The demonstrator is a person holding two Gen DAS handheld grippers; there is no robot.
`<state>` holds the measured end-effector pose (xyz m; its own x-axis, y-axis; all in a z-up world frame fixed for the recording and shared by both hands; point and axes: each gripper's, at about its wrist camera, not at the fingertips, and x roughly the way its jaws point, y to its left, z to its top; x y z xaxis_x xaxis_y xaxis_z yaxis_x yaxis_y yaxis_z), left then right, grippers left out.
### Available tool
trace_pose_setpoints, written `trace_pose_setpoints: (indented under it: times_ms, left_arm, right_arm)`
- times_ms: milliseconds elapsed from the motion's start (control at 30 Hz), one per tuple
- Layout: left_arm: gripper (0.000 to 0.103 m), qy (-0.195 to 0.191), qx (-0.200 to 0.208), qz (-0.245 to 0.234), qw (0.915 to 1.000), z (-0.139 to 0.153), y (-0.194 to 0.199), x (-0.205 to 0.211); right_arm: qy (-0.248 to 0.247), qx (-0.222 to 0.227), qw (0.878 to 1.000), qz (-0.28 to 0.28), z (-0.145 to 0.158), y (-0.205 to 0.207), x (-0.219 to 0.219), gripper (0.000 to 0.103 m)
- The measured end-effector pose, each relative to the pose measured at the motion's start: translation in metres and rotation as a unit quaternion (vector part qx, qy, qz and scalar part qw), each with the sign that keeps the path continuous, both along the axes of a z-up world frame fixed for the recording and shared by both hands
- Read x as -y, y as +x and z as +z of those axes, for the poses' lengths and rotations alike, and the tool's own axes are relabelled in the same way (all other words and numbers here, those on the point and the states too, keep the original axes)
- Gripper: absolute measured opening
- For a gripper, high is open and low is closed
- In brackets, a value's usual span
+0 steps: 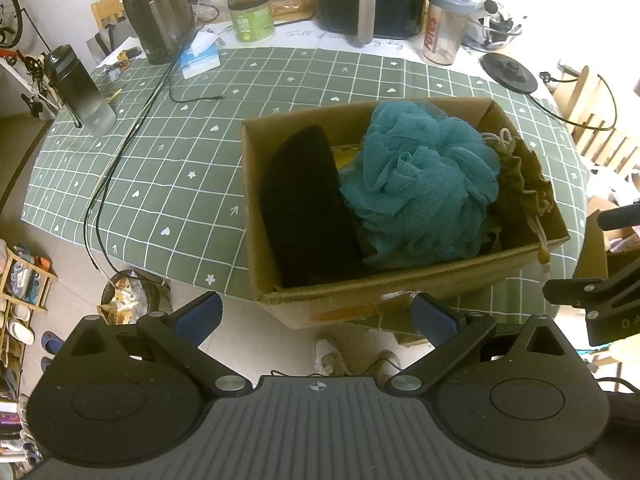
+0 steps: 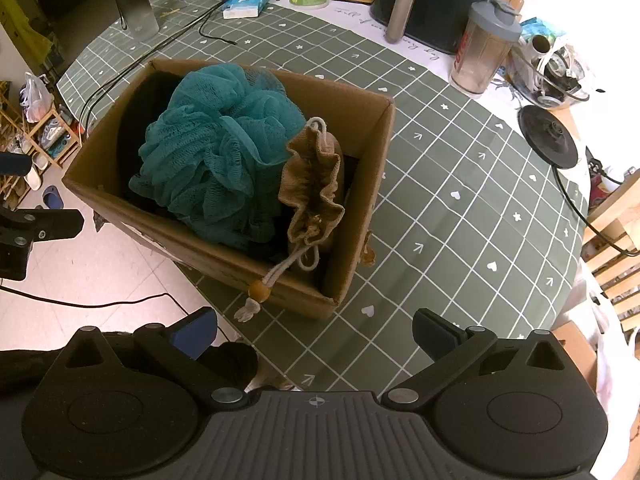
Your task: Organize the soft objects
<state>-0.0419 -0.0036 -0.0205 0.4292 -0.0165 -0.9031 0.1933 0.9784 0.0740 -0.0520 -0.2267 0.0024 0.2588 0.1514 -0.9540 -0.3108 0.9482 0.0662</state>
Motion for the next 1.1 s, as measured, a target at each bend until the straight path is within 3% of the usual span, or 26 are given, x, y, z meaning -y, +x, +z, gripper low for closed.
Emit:
trace_pose_setpoints:
  times_ms: [1100]
  left_arm:
    - [0.103, -0.009, -0.008, 0.001, 0.9999, -0.002, 0.001, -0.015]
  right_arm:
    - [0.006, 0.007, 1.000, -0.012, 0.003, 0.000, 0.012, 0.103]
